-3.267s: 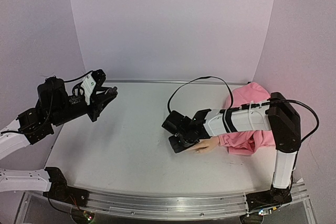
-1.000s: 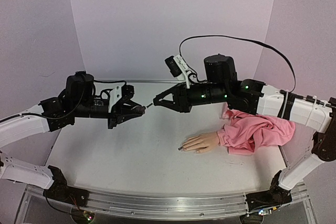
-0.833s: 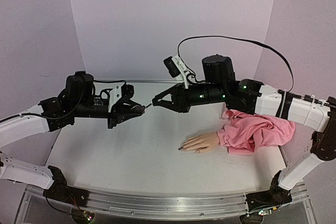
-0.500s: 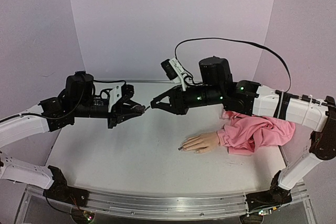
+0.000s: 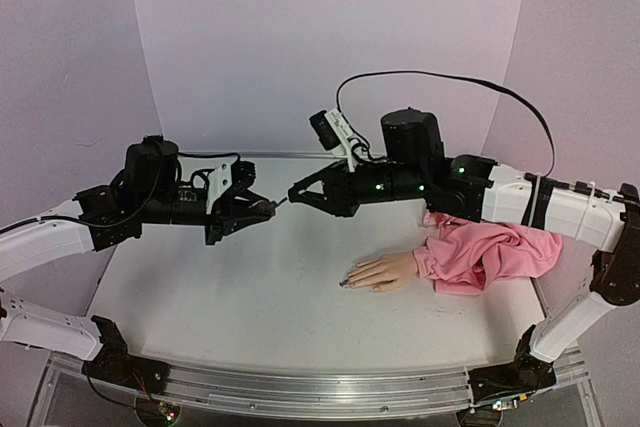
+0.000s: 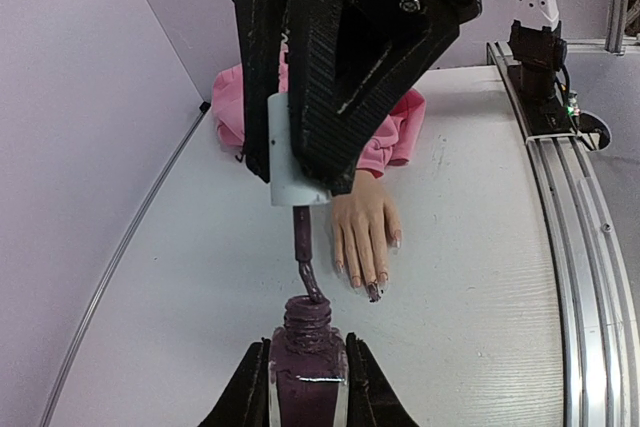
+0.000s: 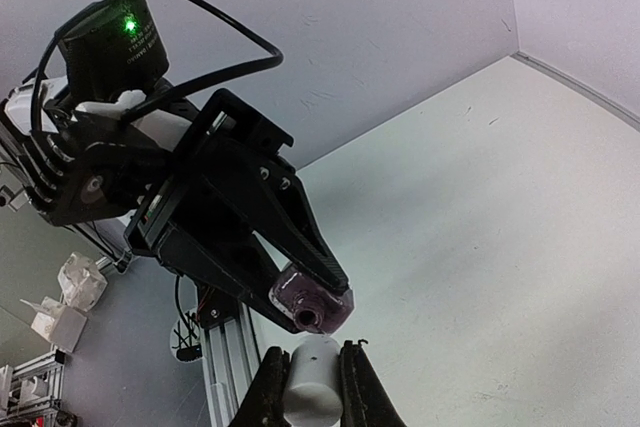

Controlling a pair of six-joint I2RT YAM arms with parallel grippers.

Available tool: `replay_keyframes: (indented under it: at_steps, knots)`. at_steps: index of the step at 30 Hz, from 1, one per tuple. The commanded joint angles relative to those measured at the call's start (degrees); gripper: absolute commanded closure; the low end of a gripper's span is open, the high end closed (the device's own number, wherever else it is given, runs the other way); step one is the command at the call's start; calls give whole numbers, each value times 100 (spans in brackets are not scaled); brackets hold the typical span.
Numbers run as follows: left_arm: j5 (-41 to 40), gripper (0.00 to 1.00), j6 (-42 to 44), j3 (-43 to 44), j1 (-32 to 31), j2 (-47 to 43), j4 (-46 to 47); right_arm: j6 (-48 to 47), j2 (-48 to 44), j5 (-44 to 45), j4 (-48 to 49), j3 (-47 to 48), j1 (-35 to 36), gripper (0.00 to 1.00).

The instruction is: Paint the nails

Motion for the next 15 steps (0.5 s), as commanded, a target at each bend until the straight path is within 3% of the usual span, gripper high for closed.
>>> replay_keyframes:
  at_steps: [1,15]
  knots:
    - [76,100,-37,74,-23,-53,168,-28,-157,-6,425,56,40,100]
    - [119,100,-38,83,-23,5,168,-11,-116,-71,568,-109,45,100]
